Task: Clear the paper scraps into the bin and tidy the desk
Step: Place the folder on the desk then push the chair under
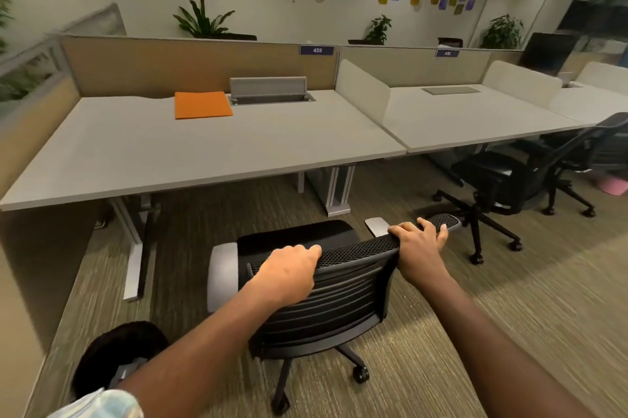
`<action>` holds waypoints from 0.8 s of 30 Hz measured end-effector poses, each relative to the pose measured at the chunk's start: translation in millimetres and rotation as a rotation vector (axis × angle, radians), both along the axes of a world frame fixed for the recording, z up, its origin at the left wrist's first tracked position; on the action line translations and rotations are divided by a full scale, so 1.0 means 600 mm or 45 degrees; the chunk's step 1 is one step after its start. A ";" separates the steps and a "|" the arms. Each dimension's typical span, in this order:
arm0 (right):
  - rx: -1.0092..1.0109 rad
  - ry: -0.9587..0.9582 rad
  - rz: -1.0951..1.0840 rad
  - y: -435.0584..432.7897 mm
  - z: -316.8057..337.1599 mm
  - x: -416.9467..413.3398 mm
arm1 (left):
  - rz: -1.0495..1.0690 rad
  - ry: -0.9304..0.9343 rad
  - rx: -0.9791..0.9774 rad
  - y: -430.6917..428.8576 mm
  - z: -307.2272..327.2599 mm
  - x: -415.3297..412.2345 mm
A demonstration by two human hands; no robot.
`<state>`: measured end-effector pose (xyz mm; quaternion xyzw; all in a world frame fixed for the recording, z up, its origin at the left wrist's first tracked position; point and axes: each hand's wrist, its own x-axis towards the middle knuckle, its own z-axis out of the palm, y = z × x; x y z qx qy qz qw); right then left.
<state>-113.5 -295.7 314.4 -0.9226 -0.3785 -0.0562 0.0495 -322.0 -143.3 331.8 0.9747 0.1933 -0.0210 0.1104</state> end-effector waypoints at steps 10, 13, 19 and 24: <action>0.045 0.017 0.083 0.130 0.000 -0.016 | 0.106 -0.100 0.001 0.125 -0.013 -0.022; 0.023 0.026 0.110 0.177 0.005 -0.022 | 0.154 -0.126 0.037 0.165 -0.015 -0.031; -0.006 0.016 0.192 0.264 0.006 -0.026 | 0.258 -0.196 0.138 0.242 -0.014 -0.043; -0.019 -0.039 0.278 0.332 0.009 -0.026 | 0.323 -0.169 0.114 0.310 -0.006 -0.048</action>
